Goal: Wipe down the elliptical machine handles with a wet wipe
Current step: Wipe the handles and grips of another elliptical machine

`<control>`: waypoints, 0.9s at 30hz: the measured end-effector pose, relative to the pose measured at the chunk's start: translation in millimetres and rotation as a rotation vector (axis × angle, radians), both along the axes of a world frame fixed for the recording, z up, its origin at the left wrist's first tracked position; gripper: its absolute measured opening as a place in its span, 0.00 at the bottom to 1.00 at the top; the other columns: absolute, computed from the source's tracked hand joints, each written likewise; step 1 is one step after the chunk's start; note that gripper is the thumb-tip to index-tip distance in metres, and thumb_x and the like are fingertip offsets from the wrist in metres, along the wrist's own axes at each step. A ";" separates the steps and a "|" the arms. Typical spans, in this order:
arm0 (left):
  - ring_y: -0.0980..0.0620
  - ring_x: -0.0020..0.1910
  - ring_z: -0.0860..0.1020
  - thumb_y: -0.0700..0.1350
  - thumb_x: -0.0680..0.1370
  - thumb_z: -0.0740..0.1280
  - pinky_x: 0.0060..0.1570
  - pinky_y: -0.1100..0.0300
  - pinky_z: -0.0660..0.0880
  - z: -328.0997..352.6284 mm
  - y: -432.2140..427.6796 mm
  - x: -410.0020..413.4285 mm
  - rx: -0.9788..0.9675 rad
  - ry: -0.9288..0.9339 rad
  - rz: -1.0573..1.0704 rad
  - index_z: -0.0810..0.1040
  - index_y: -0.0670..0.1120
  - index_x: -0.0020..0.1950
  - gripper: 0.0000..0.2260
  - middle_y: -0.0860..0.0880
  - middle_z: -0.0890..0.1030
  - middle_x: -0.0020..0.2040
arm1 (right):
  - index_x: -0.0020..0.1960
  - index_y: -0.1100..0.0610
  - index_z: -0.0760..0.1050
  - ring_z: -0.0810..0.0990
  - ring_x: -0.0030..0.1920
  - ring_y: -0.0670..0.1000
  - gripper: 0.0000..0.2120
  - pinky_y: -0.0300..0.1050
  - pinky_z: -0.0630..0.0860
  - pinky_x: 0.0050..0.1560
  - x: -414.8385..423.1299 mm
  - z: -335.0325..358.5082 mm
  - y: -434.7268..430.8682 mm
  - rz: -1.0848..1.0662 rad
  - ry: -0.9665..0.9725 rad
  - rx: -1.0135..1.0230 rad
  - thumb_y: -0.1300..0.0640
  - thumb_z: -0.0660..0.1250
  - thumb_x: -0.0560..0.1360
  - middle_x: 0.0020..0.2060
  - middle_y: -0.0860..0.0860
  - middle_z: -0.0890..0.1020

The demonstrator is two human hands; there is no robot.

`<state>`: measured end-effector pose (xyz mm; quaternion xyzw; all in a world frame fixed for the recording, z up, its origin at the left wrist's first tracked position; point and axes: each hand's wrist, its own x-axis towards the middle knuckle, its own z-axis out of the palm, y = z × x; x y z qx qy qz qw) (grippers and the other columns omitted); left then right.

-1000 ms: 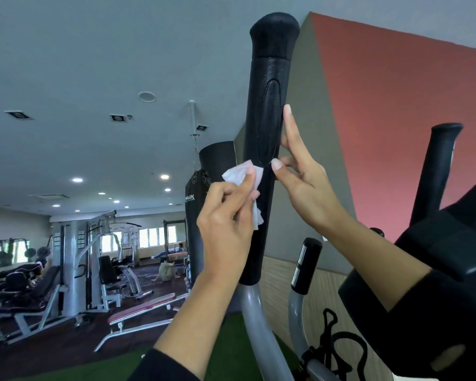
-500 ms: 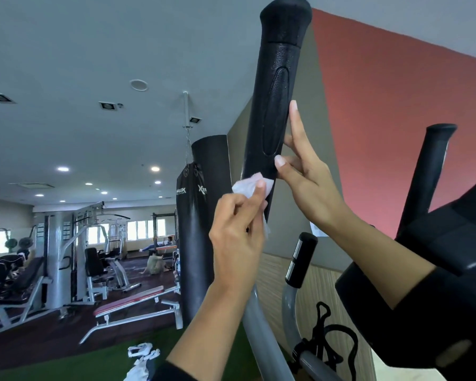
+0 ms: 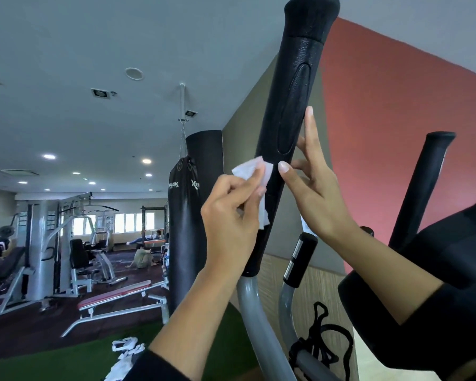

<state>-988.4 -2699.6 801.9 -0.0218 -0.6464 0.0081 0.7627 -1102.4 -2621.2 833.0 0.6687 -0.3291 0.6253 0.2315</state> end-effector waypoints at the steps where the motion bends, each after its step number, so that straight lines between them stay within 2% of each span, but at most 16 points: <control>1: 0.53 0.37 0.73 0.38 0.76 0.70 0.34 0.62 0.72 -7.9 -4.0 1.8 0.010 -0.022 -0.022 0.80 0.45 0.61 0.14 0.46 0.76 0.39 | 0.76 0.35 0.45 0.73 0.45 0.66 0.35 0.40 0.71 0.47 1.8 -0.6 0.7 -0.023 -0.015 -0.004 0.59 0.61 0.81 0.62 0.69 0.67; 3: 0.52 0.38 0.74 0.40 0.76 0.69 0.35 0.60 0.73 -15.0 -9.3 5.8 0.046 -0.024 -0.076 0.80 0.46 0.61 0.14 0.47 0.76 0.40 | 0.76 0.37 0.45 0.74 0.48 0.63 0.35 0.37 0.73 0.49 4.3 -0.6 1.2 -0.045 -0.035 -0.020 0.59 0.60 0.81 0.65 0.62 0.71; 5: 0.54 0.37 0.74 0.42 0.77 0.69 0.34 0.64 0.71 -3.6 -9.1 7.5 0.080 0.044 -0.121 0.79 0.47 0.61 0.13 0.48 0.76 0.40 | 0.77 0.39 0.44 0.78 0.49 0.53 0.34 0.35 0.75 0.54 5.2 0.3 2.2 -0.064 -0.039 -0.046 0.59 0.60 0.81 0.71 0.46 0.70; 7: 0.57 0.37 0.73 0.41 0.77 0.69 0.35 0.70 0.68 22.2 -5.4 6.8 0.080 0.101 -0.160 0.80 0.47 0.60 0.12 0.47 0.76 0.39 | 0.77 0.40 0.43 0.79 0.51 0.51 0.33 0.39 0.76 0.57 7.1 2.4 3.0 -0.096 -0.054 -0.072 0.57 0.59 0.82 0.71 0.41 0.68; 9: 0.59 0.36 0.72 0.41 0.77 0.68 0.38 0.72 0.67 46.6 -2.7 3.5 0.035 0.086 -0.208 0.81 0.47 0.60 0.11 0.49 0.75 0.39 | 0.77 0.41 0.43 0.78 0.48 0.56 0.33 0.39 0.76 0.53 10.7 2.6 2.8 -0.140 -0.045 -0.090 0.58 0.58 0.82 0.68 0.39 0.71; 12: 0.55 0.35 0.72 0.41 0.78 0.68 0.37 0.67 0.70 55.7 -8.3 -0.6 -0.049 0.017 -0.260 0.80 0.48 0.61 0.12 0.47 0.75 0.39 | 0.77 0.41 0.43 0.75 0.48 0.63 0.33 0.45 0.75 0.53 17.9 1.0 2.2 -0.224 -0.045 -0.095 0.59 0.58 0.82 0.67 0.40 0.71; 14: 0.55 0.35 0.71 0.39 0.77 0.69 0.36 0.69 0.68 46.1 -19.1 0.3 -0.106 -0.005 -0.267 0.80 0.47 0.60 0.12 0.46 0.75 0.38 | 0.77 0.41 0.43 0.76 0.50 0.61 0.33 0.48 0.76 0.56 22.0 -0.4 2.4 -0.257 -0.064 -0.094 0.59 0.58 0.82 0.72 0.39 0.67; 18: 0.55 0.35 0.72 0.36 0.76 0.70 0.35 0.74 0.66 29.6 -37.5 7.5 -0.123 -0.079 -0.327 0.82 0.46 0.58 0.12 0.48 0.76 0.37 | 0.77 0.39 0.44 0.79 0.57 0.47 0.33 0.53 0.74 0.63 30.6 -0.1 1.9 -0.317 -0.124 -0.103 0.58 0.58 0.82 0.72 0.40 0.67; 20: 0.56 0.34 0.73 0.37 0.75 0.70 0.34 0.73 0.66 35.1 -39.1 10.3 -0.080 -0.078 -0.374 0.82 0.47 0.58 0.12 0.49 0.77 0.37 | 0.76 0.37 0.45 0.79 0.56 0.47 0.32 0.57 0.74 0.64 34.1 -0.5 -0.7 -0.333 -0.151 -0.117 0.55 0.59 0.82 0.71 0.39 0.69; 24: 0.63 0.33 0.71 0.38 0.76 0.70 0.37 0.75 0.67 73.8 -28.2 3.4 -0.096 -0.078 -0.487 0.82 0.47 0.59 0.12 0.52 0.75 0.38 | 0.76 0.37 0.45 0.78 0.55 0.58 0.32 0.60 0.74 0.62 39.9 -1.7 -4.9 -0.396 -0.184 -0.141 0.49 0.59 0.79 0.70 0.38 0.70; 27: 0.63 0.33 0.70 0.38 0.76 0.69 0.39 0.76 0.65 81.8 -27.1 -2.0 -0.174 -0.124 -0.484 0.81 0.48 0.60 0.14 0.52 0.73 0.37 | 0.77 0.40 0.45 0.80 0.54 0.48 0.32 0.57 0.75 0.62 43.8 -3.6 -5.2 -0.413 -0.197 -0.161 0.54 0.59 0.81 0.71 0.42 0.70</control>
